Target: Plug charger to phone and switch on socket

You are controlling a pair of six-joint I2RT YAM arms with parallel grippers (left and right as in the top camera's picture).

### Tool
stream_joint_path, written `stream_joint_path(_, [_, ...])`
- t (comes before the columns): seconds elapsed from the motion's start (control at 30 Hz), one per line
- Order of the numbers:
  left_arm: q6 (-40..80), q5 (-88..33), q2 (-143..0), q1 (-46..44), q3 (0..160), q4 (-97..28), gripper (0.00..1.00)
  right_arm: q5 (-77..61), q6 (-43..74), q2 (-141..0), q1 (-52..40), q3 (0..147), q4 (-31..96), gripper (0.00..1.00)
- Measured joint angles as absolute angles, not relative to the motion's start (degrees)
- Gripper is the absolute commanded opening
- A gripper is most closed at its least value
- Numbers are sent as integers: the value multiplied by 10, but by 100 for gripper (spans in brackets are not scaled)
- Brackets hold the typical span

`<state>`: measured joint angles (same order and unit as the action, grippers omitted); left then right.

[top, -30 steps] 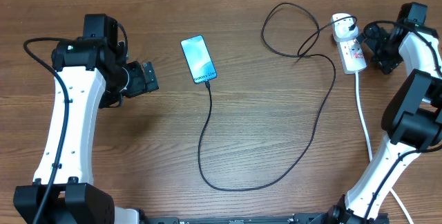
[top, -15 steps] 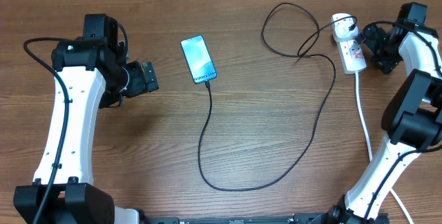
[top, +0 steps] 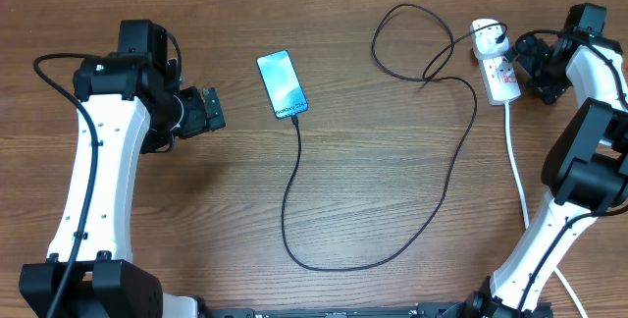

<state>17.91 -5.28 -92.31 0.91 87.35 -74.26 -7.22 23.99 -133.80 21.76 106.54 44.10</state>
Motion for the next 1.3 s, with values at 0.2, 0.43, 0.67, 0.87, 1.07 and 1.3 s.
stream_joint_path(0.2, [179,-53,-923,9,874,-743,99,-72,240,-1338,218,1065,441,100])
stream_joint_path(0.43, [179,-53,-923,9,874,-743,100,-73,240,-1338,218,1065,442,100])
stream_joint_path(0.67, [179,-53,-923,9,874,-743,100,-73,239,-1338,218,1065,442,100])
stream_joint_path(0.87, [179,-53,-923,9,874,-743,100,-73,240,-1338,218,1065,442,100])
stream_joint_path(1.07, [179,-53,-923,9,874,-743,100,-72,240,-1339,218,1065,442,100])
stream_joint_path(1.3, [179,-53,-923,9,874,-743,100,-72,239,-1339,218,1055,416,100])
